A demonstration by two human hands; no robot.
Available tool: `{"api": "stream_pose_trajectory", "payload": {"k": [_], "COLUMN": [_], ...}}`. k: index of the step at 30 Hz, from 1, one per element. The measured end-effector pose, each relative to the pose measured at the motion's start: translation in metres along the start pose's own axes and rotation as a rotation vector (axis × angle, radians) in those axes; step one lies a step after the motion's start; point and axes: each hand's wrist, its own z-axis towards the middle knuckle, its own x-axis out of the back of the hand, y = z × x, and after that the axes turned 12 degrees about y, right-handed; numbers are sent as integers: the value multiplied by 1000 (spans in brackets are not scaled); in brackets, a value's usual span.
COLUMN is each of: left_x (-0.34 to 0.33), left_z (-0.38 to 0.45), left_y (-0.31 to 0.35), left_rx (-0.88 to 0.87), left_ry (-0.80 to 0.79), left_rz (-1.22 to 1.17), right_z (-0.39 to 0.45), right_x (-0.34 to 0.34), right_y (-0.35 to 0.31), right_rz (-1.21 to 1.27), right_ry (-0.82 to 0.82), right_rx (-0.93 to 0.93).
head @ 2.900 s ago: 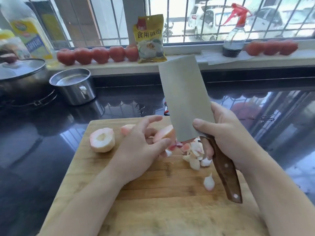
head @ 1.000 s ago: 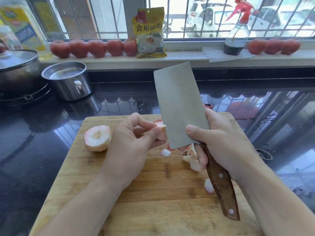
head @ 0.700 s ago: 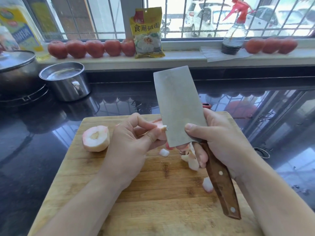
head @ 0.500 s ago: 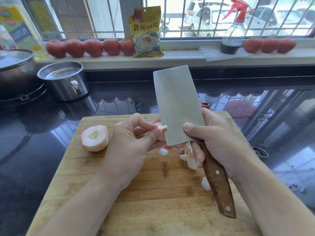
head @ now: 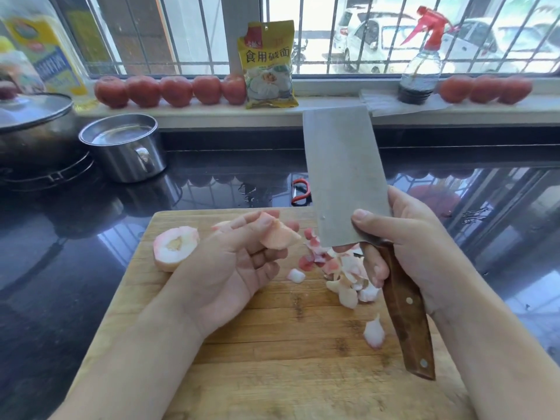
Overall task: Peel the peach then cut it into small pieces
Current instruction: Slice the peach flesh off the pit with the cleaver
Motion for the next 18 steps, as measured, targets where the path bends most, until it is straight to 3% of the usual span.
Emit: {"api": "stream_pose_trajectory", "payload": {"k": [4, 7, 11, 18], "left_x": [-2, -5, -6, -6], "left_z": [-2, -3, -3, -2], "left_y": [0, -5, -8, -11], "left_rx": [47, -30, -166, -196], "left_ry": [-53, -12, 42, 18], "left_rz": [65, 186, 283, 337], "right_z": [-3, -6, -8, -14], "right_x": [-1, -3, -8, -13], "right_y": [-1, -3, -2, -4], "right_rz": [15, -29, -96, -94], "right_ry": [-132, -201, -224, -208], "right_rx": [19, 55, 103, 109]}}
